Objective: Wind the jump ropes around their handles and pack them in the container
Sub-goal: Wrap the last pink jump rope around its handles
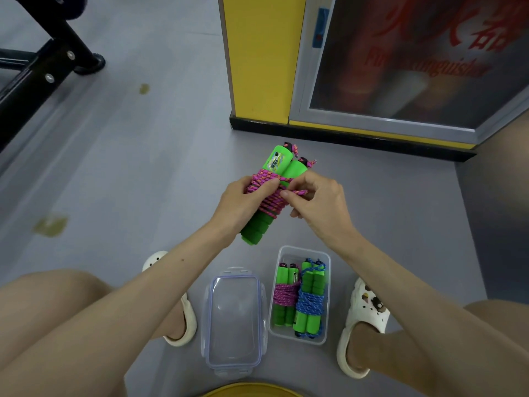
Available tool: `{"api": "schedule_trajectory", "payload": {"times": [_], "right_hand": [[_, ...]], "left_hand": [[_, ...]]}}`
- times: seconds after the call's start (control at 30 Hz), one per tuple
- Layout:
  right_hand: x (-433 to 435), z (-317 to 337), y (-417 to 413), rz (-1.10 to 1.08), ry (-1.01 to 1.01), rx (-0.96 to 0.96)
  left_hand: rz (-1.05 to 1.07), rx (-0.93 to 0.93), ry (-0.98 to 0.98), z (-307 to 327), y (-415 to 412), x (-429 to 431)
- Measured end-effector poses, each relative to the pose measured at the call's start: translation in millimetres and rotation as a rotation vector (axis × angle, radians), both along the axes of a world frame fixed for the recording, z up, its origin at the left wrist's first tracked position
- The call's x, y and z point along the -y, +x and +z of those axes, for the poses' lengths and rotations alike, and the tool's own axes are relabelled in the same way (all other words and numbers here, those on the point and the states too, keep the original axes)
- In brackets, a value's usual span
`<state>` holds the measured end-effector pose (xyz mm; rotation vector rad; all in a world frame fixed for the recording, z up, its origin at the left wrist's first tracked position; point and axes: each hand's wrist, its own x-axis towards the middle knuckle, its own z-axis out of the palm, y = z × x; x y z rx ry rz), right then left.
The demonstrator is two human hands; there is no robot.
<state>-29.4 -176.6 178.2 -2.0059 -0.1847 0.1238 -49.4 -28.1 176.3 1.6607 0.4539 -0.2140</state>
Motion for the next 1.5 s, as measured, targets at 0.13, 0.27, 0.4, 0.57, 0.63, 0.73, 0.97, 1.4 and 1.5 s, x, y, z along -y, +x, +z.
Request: {"api": "schedule_trajectory", "payload": {"times": [0.13,0.27,0.4,0.57,0.63,0.73,0.97,1.4,1.5], "right_hand": [[3,2,4,-0.025,0.019,-0.061],[5,0,5,-0.029,0.022,-0.107],[3,-1,5,-0.048,0.007,-0.107],[-2,-3,-1,-0.076,-0.004,-0.065],[-3,-3,-2,-0.052,-0.012,-0.042],[-3,-6,-1,0.039,-0.008,-0.052],[2,-5,1,0.251,0.036,-0.078],[-1,-11,0,0.223,-0.029,0.038],[-5,-14,-1,0.164,-0.072,0.079]], "left_hand": [[-0.080,-0.009,0.012,3,3,1],[-0.142,-0.058,-0.016,4,1,0],[-0.160,-0.101,-0.027,7,1,-2],[-0.099,-0.126,-0.033,10,-2,2],[-0.053,-0.127,-0.040,10,-2,3],[-0.015,-0.119,0.038,7,1,1],[-0.062,-0.082,0.251,7,1,-8],[-0.141,-0.060,0.259,6,-4,-6],[-0.122,-0.069,0.261,9,-1,-5]]}}
